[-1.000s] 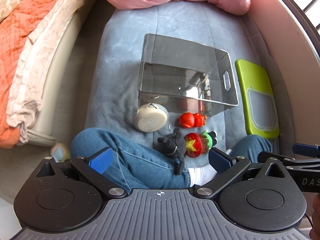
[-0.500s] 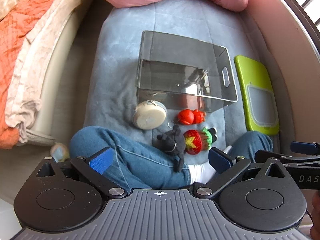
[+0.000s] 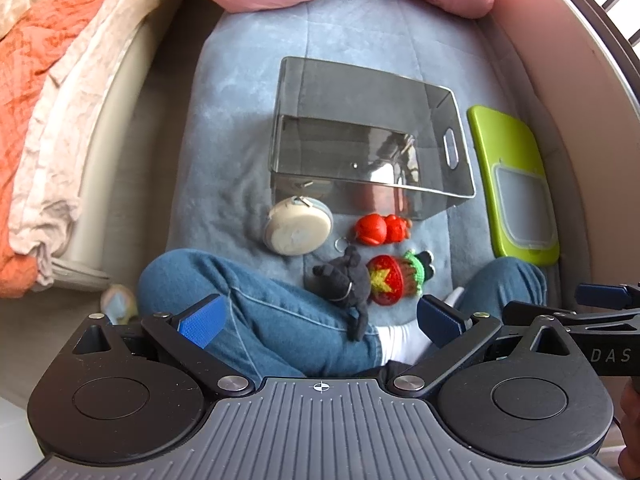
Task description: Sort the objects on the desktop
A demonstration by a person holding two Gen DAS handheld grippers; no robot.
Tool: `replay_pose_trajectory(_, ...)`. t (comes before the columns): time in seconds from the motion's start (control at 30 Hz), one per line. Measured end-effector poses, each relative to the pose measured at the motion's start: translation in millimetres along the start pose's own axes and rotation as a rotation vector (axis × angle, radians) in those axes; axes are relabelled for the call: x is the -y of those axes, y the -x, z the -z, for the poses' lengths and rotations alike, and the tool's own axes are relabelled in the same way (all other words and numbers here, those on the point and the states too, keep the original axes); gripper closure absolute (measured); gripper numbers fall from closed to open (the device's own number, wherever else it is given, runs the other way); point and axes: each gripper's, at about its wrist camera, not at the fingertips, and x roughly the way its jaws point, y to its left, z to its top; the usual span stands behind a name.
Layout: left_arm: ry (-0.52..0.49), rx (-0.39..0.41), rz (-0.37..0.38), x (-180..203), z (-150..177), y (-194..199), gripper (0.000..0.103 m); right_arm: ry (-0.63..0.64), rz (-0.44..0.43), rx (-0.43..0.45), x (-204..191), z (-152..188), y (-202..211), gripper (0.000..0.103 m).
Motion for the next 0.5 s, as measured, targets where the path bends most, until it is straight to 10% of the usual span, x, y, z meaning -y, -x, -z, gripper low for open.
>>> replay_pose_trajectory(0.5, -0.007, -0.019, 0.000, 1.5, 2.1, -7.1, 0.000, -0.005, 0.011, -0.012, -2.2, -2.1, -7.8, 0.000)
